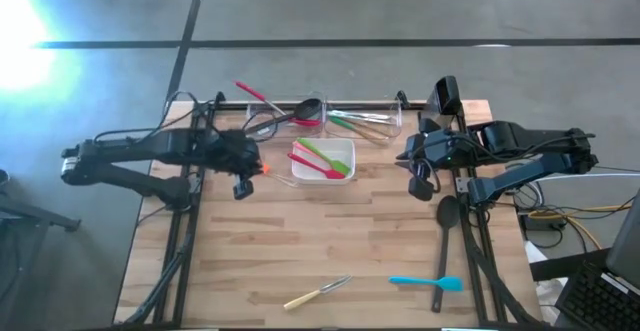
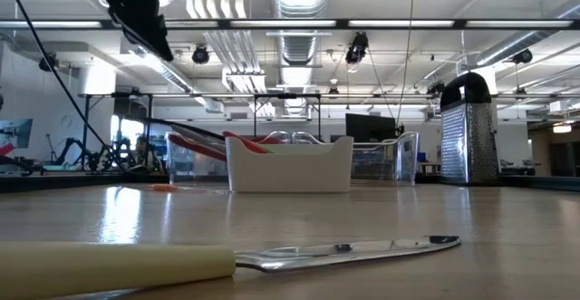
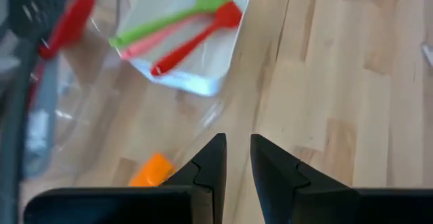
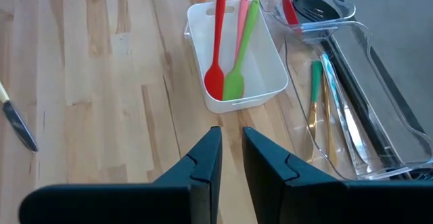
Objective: Pick & Place Kitchen Items
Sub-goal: Put the blue spatula into the white bin
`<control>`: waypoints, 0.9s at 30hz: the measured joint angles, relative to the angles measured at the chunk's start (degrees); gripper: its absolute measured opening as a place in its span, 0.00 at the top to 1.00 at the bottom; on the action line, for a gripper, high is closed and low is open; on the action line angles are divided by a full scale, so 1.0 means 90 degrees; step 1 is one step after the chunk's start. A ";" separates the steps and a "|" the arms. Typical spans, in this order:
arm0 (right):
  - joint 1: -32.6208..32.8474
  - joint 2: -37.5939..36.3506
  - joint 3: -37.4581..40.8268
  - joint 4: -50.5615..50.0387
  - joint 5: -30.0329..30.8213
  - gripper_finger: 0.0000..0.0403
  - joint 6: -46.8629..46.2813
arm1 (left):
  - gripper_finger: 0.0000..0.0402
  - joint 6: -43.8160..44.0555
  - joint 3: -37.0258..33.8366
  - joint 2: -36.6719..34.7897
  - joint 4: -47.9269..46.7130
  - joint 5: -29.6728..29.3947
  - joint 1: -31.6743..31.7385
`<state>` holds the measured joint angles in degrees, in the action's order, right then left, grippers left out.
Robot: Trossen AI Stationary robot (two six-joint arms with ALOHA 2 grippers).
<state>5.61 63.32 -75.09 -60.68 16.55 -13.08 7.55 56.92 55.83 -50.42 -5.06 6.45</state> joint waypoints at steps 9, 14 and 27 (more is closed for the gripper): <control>0.0003 -0.0002 0.0049 -0.0032 -0.0011 0.87 -0.0085 | 0.82 0.0567 -0.0981 0.0002 0.0538 -0.0115 -0.0253; 0.0143 0.0001 0.0066 -0.0351 -0.0219 0.87 -0.0701 | 0.82 0.0573 -0.1423 0.0048 0.1204 -0.0457 -0.0683; 0.2256 0.0729 0.0080 -0.0722 -0.0324 0.98 -0.2916 | 0.82 0.0741 -0.2325 0.0168 0.3899 -0.0720 -0.0999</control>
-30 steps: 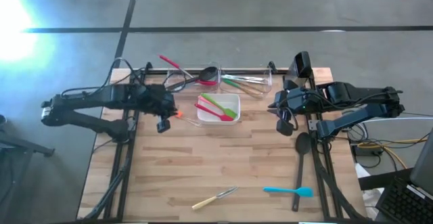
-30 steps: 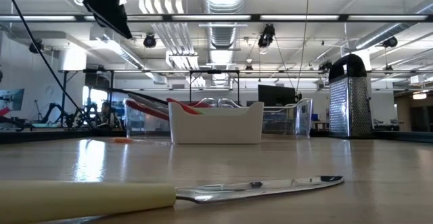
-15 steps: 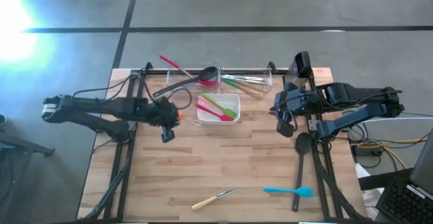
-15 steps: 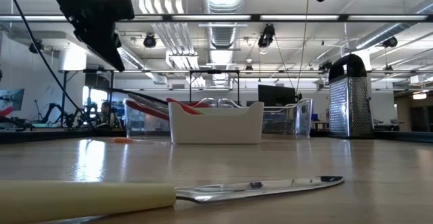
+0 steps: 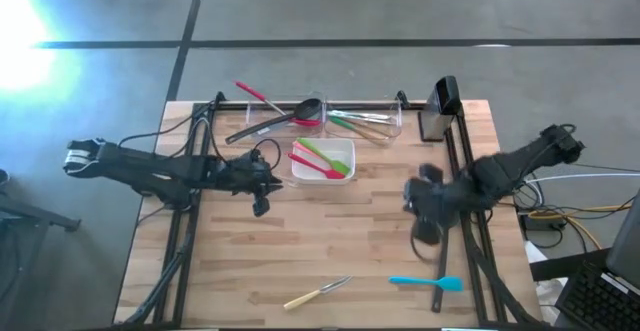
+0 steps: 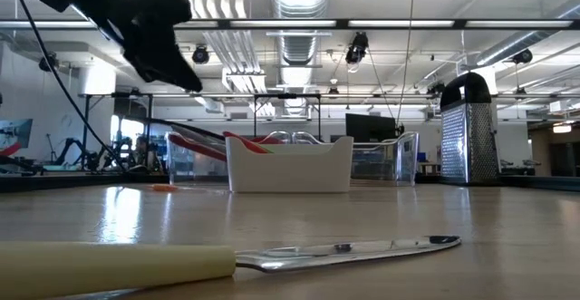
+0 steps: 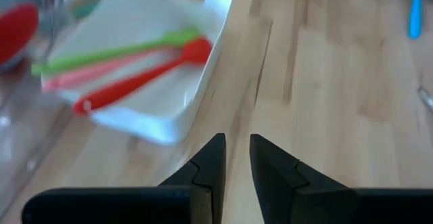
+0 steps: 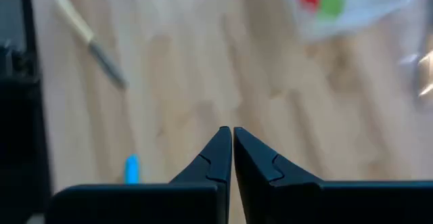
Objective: Pick & Place Kitchen Items
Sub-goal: Put the blue spatula into the white bin
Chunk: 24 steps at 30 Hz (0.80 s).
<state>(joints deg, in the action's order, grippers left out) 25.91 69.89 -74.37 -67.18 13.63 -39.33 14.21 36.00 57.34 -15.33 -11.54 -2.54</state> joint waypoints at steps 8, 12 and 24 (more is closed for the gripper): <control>0.1737 0.0725 0.0002 -0.0580 -0.0573 0.98 -0.2728 | 0.82 -0.0677 -0.0184 0.0000 0.1513 -0.0492 0.0002; 0.2426 0.1146 0.0002 -0.0567 -0.0585 0.98 -0.3416 | 0.82 -0.1080 -0.0184 0.0000 0.2118 -0.0669 0.0002; 0.3051 0.2666 0.0002 -0.0382 -0.1475 0.73 -0.3929 | 0.82 -0.1393 -0.0181 -0.0002 0.2521 -0.0669 0.0002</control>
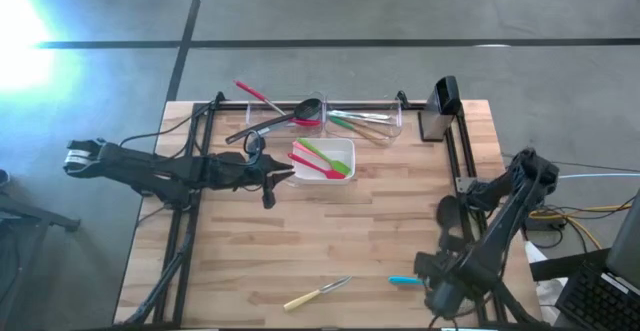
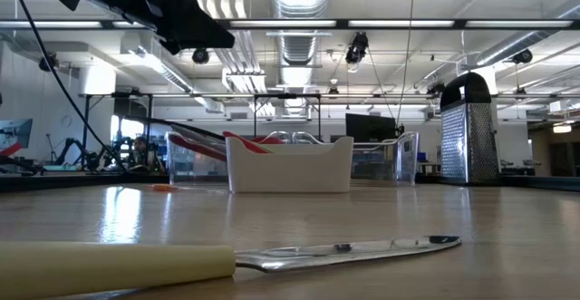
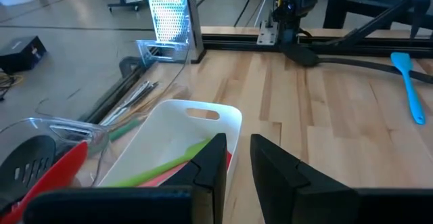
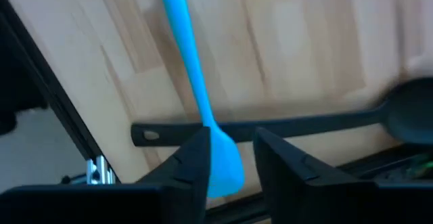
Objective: Pick & Place Kitchen Items
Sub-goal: Put the blue spatula into the white bin
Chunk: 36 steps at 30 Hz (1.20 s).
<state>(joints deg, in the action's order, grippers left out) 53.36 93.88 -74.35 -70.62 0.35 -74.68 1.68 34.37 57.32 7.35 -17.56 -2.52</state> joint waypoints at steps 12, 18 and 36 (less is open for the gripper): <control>-0.0029 0.1072 -0.0002 0.0319 -0.0429 0.51 0.0334 | 0.82 -0.0176 0.0000 0.0000 -0.0007 0.0000 0.0000; -0.0028 0.1346 0.0082 0.0575 -0.0541 0.51 0.0483 | 0.82 -0.0176 0.0000 0.0000 -0.0075 0.0000 0.0000; -0.0089 0.1334 0.1264 0.1917 -0.1090 0.85 0.0543 | 0.82 0.0045 -0.0257 -0.0002 -0.0068 0.0003 0.0000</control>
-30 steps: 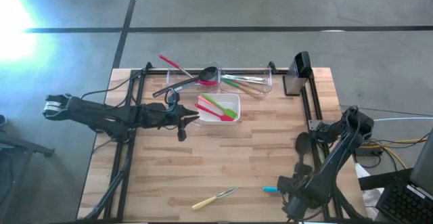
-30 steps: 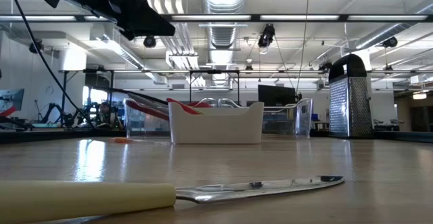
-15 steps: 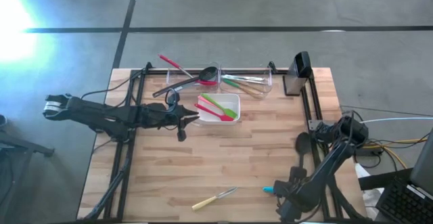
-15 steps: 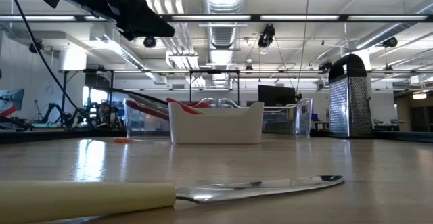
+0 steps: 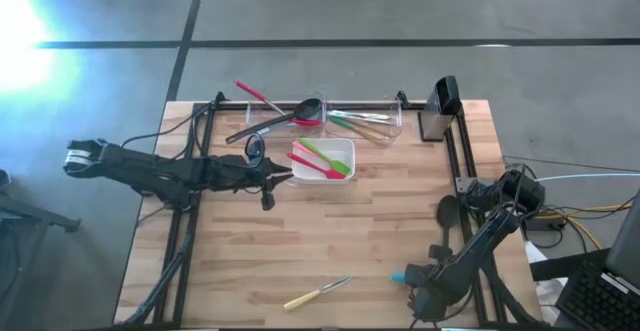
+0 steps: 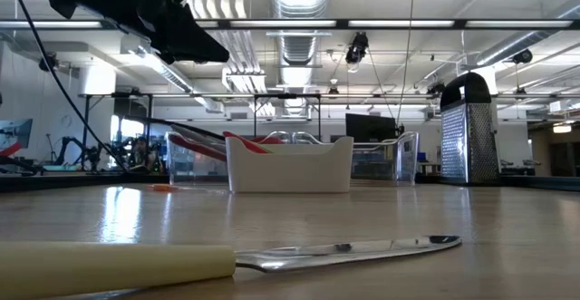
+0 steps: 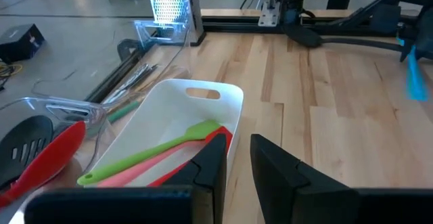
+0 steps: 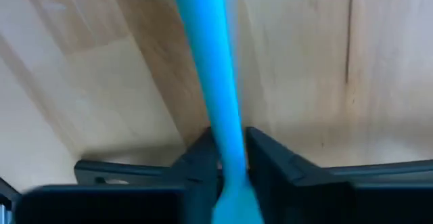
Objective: Pick & Place Kitchen Items
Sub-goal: Put the blue spatula into the white bin
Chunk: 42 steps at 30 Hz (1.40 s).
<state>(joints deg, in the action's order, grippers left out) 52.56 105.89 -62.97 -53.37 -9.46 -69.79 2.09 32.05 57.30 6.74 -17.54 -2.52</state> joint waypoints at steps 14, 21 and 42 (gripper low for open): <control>-0.0248 -0.1395 -0.0886 -0.1806 0.1431 0.95 -0.0240 | 0.82 -0.0041 0.0000 -0.0015 0.0059 -0.0066 0.0005; -0.0611 -0.2265 -0.1184 -0.2585 0.3026 0.95 0.0078 | 0.82 -0.0113 0.0000 -0.0124 0.0059 -0.0068 0.0005; -0.4215 -0.3569 -0.1157 -0.0091 0.4098 0.95 0.5900 | 0.82 -0.0478 -0.0036 -0.1193 -0.0237 -0.0577 0.0002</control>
<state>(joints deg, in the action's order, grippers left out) 14.63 73.77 -73.38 -54.19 27.42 -16.69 -2.21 31.73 46.56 4.61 -22.73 -2.50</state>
